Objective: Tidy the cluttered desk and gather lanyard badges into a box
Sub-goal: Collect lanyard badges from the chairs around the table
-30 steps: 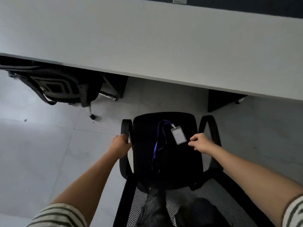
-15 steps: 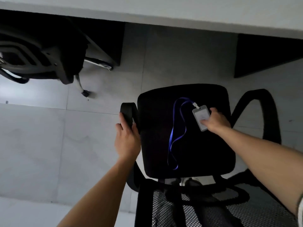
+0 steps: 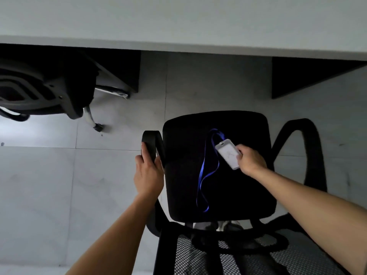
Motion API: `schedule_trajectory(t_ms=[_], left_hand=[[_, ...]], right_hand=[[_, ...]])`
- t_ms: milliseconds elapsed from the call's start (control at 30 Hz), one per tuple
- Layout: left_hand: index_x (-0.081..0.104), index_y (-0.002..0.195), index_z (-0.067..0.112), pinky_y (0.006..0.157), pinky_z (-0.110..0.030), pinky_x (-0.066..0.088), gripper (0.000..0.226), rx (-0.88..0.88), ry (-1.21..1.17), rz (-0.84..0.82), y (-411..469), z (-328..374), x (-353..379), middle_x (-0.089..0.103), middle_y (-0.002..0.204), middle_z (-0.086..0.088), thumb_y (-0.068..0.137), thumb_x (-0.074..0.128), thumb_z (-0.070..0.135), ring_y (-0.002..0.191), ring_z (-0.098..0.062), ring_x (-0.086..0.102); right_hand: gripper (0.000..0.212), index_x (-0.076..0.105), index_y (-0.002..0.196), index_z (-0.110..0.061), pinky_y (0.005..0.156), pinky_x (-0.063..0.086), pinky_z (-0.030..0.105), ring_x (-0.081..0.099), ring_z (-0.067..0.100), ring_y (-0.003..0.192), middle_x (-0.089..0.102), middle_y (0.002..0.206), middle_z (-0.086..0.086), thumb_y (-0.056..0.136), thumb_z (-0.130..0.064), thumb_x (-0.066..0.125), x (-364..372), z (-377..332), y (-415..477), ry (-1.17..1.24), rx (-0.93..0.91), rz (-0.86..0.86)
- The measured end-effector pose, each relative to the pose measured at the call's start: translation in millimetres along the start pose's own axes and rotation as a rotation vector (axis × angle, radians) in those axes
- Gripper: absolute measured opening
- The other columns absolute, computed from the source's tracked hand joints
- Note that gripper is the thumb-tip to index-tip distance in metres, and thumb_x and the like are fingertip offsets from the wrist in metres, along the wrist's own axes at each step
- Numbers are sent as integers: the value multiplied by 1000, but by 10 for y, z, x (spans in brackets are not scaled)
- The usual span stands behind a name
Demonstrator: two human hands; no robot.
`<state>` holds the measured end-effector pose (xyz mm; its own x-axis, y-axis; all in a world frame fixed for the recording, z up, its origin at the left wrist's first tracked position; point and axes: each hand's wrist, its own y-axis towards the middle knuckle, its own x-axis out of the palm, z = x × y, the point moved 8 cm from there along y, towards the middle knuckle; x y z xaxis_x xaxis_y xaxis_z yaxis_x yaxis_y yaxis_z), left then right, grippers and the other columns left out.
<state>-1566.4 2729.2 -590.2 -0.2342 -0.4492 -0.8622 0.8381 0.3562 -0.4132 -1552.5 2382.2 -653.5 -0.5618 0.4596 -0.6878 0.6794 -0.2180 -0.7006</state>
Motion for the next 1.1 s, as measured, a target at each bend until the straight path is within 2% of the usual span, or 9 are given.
schedule_trajectory(t_ms=[100, 300, 433, 533, 633, 733, 867, 967, 1100], left_hand=[[18, 151, 21, 97, -45, 37, 69, 81, 200, -79, -86, 199, -212, 35, 139, -14, 91, 52, 25, 121, -35, 41], [26, 147, 39, 109, -48, 29, 80, 377, 115, -385, -710, 1080, -479, 30, 150, -3, 78, 59, 15, 137, -28, 28], [65, 116, 17, 96, -50, 45, 36, 397, -204, -589, -1222, 1437, -645, 54, 125, -8, 80, 63, 11, 115, -29, 51], [67, 96, 3, 74, -35, 50, 16, 264, -439, -708, -1667, 1471, -769, 62, 91, -10, 83, 59, 6, 81, -21, 58], [65, 94, -3, 85, -33, 49, 16, 141, -538, -782, -2096, 1395, -861, 66, 85, -14, 82, 61, 6, 82, -22, 61], [58, 73, 5, 67, -36, 49, 14, 62, -681, -715, -2497, 1333, -1016, 55, 60, -13, 86, 54, 5, 63, -30, 59], [52, 65, 7, 46, -28, 43, 30, -25, -749, -491, -2937, 1053, -1226, 37, 46, -1, 94, 57, 17, 41, -16, 36], [59, 70, 2, 50, -27, 40, 33, 47, -495, -217, -3143, 756, -1495, 49, 55, -7, 94, 59, 24, 49, -20, 46], [58, 72, 9, 55, -30, 34, 32, 128, -144, 26, -3666, 392, -1674, 56, 64, -3, 95, 54, 31, 63, -21, 51]], right_hand=[[24, 64, 108, -27, 72, 52, 35, 64, 26, 92, 69, 106, 2, 93, -16, 49, -349, -297, -486, 19, -192, -53], [30, 70, 113, -28, 88, 51, 36, 62, 15, 104, 70, 111, -5, 89, -13, 62, -1012, -717, -1386, 66, -455, -105], [28, 71, 110, -28, 87, 50, 33, 61, 10, 100, 70, 107, -8, 86, -14, 65, -1409, -728, -1813, 107, -513, -60], [27, 73, 107, -24, 78, 46, 20, 62, 7, 93, 68, 95, -12, 84, -10, 67, -1576, -573, -2051, 179, -536, -50], [26, 73, 105, -22, 73, 43, 17, 62, 8, 86, 66, 86, -13, 83, -9, 70, -1615, -352, -2304, 247, -558, -55], [25, 72, 105, -21, 74, 46, 24, 61, 13, 83, 65, 85, -5, 83, -9, 71, -1562, -112, -2612, 276, -578, -91], [22, 71, 103, -25, 77, 51, 29, 63, 13, 87, 68, 93, -2, 84, -14, 68, -1333, 304, -3064, 161, -575, -150], [25, 67, 112, -29, 74, 45, 20, 62, 9, 90, 66, 98, -9, 87, -29, 67, -1130, 617, -3326, 17, -551, -186], [31, 64, 113, -35, 80, 51, 25, 61, 5, 93, 65, 103, -15, 88, -52, 58, -1022, 943, -3698, -118, -547, -109]])
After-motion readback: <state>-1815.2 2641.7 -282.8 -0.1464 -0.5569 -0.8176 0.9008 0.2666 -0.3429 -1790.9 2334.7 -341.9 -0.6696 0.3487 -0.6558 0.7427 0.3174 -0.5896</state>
